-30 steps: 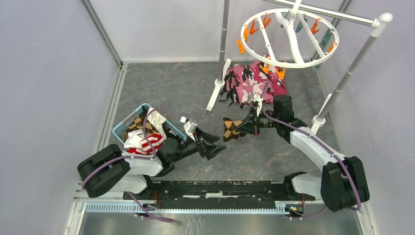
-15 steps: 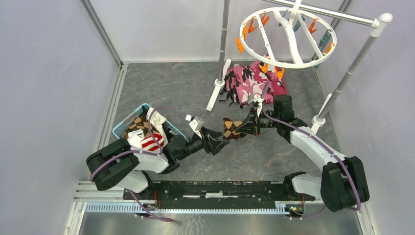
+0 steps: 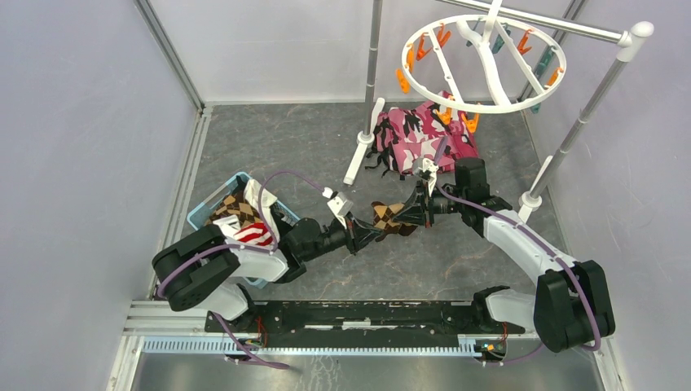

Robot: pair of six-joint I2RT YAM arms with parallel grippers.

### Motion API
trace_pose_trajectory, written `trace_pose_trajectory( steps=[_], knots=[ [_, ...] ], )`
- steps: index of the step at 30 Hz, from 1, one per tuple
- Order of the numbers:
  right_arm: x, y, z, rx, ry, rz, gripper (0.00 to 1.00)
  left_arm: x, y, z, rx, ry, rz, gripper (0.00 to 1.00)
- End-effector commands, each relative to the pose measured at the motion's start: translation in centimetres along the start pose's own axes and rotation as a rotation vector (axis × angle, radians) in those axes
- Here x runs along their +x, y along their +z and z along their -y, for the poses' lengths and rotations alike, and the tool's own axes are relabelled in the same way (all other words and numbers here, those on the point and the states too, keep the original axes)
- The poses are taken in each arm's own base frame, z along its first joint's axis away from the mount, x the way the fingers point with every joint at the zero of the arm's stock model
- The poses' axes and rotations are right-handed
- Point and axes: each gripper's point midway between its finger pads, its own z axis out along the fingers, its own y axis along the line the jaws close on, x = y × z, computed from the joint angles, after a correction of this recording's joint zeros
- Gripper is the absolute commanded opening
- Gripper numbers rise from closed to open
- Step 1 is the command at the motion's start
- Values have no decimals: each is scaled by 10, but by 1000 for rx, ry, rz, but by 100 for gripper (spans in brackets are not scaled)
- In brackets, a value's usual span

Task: Clip the socks to the hanger
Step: Pick up the sock from the bin.

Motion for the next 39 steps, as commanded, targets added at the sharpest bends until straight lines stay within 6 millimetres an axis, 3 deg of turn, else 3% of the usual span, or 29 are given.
trace_pose_trajectory(
  steps=[1, 4, 7, 12, 15, 21, 27, 32, 36, 39],
  knots=[
    [-20, -2, -1, -19, -84, 21, 2, -17, 5, 20, 87, -30, 63, 3],
    [-20, -3, 0, -16, -105, 11, 13, -24, -2, 24, 93, -87, 90, 2],
    [-20, -6, -1, -25, -163, -31, 32, -30, -10, 27, 93, -185, 100, 2],
    [-23, -18, -9, -44, -361, -104, 58, -38, -25, 33, 134, -469, 49, 2],
    [-22, -26, -16, -61, -522, -150, 65, -43, -31, 23, 109, -650, 14, 2],
    [-26, -34, -26, -68, -934, -161, 77, -63, -30, 37, 153, -908, -49, 2],
    [-40, -28, -23, -51, -980, -135, 81, -78, -24, 37, 143, -1010, -19, 2],
    [-36, -6, -16, 28, -916, -147, 79, -90, -21, 39, 183, -1076, 13, 2],
    [-31, 7, -22, 38, -923, -145, 78, -94, -18, 39, 212, -1129, 27, 2],
    [-33, 9, -20, 56, -891, -141, 71, -95, -16, 39, 241, -1158, 39, 2]
  ],
)
